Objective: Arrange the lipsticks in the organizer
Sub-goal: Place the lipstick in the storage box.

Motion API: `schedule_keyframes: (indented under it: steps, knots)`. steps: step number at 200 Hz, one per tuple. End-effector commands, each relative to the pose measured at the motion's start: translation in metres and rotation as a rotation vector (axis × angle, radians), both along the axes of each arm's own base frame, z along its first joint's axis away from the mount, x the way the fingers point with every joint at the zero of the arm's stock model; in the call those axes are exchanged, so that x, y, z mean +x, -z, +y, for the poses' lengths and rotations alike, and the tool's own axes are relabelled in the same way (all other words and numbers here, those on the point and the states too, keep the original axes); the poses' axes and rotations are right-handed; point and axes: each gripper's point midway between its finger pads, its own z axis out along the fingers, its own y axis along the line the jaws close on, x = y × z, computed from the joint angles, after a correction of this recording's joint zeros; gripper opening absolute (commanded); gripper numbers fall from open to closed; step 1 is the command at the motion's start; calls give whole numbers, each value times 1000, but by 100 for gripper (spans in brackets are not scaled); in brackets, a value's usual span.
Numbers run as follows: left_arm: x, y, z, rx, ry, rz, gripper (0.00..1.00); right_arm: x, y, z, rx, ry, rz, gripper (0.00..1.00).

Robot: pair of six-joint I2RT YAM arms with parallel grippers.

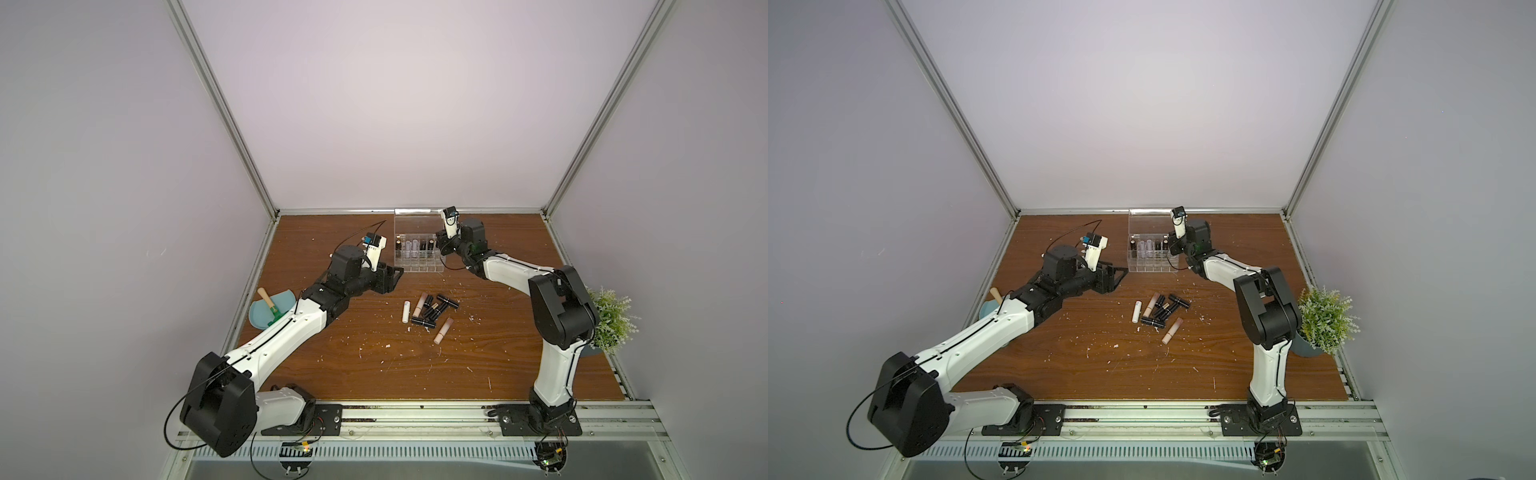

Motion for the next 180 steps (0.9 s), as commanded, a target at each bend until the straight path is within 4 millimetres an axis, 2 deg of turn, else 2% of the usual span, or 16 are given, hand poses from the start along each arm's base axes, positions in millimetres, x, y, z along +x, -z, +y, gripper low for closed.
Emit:
schedule_keyframes:
  steps: [1, 47, 87, 106, 124, 153, 180]
  knots:
    - [-3, 1, -3, -7, 19, -3, 68, 8, -22, 3, 14, 5, -56, 15]
    - [-3, 1, -3, -5, 21, 1, 68, 7, -22, 2, 9, 11, -51, 22]
    - [-3, 3, -3, 8, 19, 19, 69, 7, -24, 2, 8, 9, -46, 34]
    - [-3, 3, -3, 20, 14, 24, 68, 6, -26, 2, 11, 6, -47, 43]
    - [-3, 4, -1, 32, 6, 31, 68, 4, -28, 2, 14, 6, -48, 45]
    - [-6, 10, 0, 67, -2, 64, 68, -3, -39, -1, 25, 6, -63, 45]
    - [-13, 28, 0, 145, -10, 128, 66, -18, -61, -11, 35, 24, -94, 45]
